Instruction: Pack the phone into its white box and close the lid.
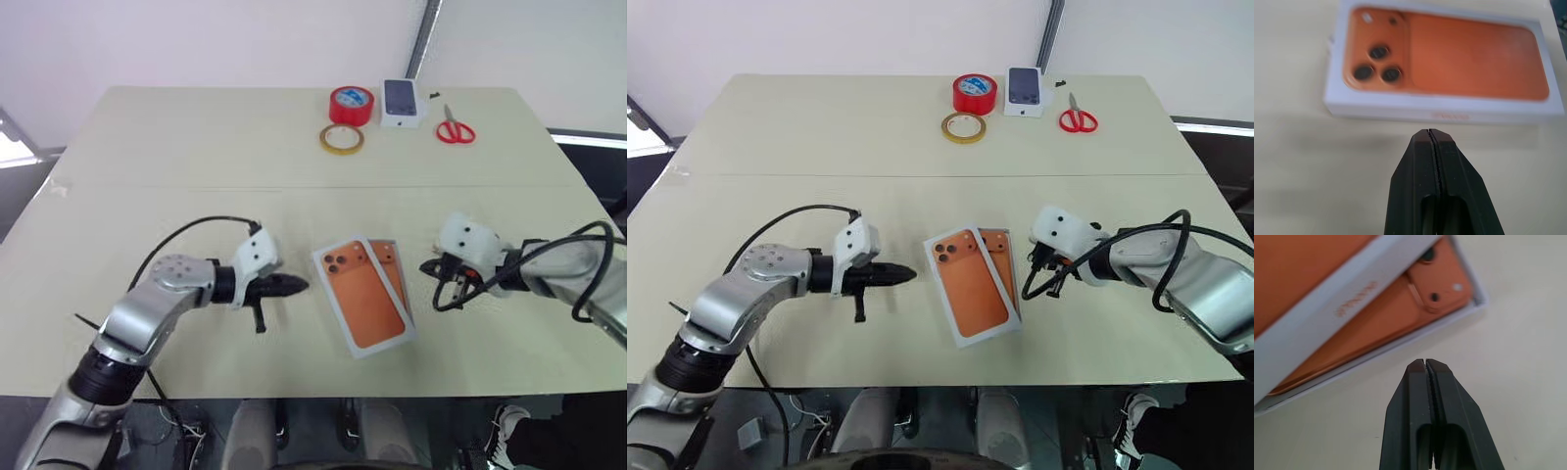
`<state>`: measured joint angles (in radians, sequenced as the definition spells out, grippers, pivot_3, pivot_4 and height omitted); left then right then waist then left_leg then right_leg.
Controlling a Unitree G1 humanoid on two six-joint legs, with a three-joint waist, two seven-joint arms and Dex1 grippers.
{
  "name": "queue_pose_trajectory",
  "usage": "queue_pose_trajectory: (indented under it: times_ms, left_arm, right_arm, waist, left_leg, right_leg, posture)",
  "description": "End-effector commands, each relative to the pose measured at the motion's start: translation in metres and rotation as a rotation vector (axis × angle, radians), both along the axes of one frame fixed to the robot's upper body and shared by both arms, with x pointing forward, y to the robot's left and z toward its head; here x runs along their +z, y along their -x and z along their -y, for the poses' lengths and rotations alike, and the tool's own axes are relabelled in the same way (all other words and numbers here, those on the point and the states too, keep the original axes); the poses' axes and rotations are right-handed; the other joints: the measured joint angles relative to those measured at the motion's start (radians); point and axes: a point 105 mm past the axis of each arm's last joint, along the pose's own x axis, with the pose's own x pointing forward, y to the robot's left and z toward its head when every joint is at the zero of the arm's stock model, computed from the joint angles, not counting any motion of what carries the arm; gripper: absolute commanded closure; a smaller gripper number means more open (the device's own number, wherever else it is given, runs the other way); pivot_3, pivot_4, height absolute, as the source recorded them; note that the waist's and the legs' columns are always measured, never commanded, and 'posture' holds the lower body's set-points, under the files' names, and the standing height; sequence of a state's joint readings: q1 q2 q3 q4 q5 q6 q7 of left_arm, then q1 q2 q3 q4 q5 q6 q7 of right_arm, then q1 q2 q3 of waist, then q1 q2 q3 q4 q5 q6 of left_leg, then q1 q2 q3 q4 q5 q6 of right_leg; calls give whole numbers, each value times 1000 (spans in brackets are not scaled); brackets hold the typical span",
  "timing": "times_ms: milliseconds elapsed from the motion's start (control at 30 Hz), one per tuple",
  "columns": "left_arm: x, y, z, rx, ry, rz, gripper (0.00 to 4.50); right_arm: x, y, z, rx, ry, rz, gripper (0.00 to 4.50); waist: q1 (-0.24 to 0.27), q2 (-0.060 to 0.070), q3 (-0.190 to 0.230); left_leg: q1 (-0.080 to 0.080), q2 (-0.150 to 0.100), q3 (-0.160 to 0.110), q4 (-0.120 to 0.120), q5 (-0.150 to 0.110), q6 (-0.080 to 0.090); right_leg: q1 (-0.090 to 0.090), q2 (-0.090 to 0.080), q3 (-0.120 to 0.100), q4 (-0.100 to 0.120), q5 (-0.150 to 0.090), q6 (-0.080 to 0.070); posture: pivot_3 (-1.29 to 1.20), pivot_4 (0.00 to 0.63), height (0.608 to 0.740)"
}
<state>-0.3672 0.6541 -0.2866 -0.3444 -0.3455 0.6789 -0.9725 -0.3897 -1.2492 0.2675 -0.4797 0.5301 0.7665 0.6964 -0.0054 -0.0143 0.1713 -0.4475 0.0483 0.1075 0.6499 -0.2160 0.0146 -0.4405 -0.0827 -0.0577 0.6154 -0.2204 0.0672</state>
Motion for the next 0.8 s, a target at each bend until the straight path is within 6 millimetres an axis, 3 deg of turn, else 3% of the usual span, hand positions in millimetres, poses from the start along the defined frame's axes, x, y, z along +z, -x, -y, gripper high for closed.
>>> queue_pose_trajectory:
  times_ms: [33, 233, 800]
  left_arm:
    - [-5, 1, 13, -46, -58, 49, 4500]
    - [-12, -15, 31, 5, -57, 80, 4500]
    - [11, -36, 71, 81, 116, 123, 4500]
  right_arm:
    - [8, 3, -10, 68, 5, 47, 4451]
    - [5, 6, -15, 93, 5, 33, 4451]
    - [5, 9, -19, 86, -21, 20, 4451]
  waist:
    - [0, 0, 0]
    - [2, 0, 0]
    - [18, 0, 0]
  left_leg:
    - [0, 0, 0, 0, 0, 0]
    - [0, 0, 0, 0, 0, 0]
    - [0, 0, 0, 2, 0, 0]
  right_leg:
    - [0, 0, 0, 0, 0, 0]
    - [0, 0, 0, 0, 0, 0]
    - [1, 1, 0, 2, 0, 0]
  posture:
    - [0, 150, 740]
    - [0, 150, 740]
    - [0, 150, 740]
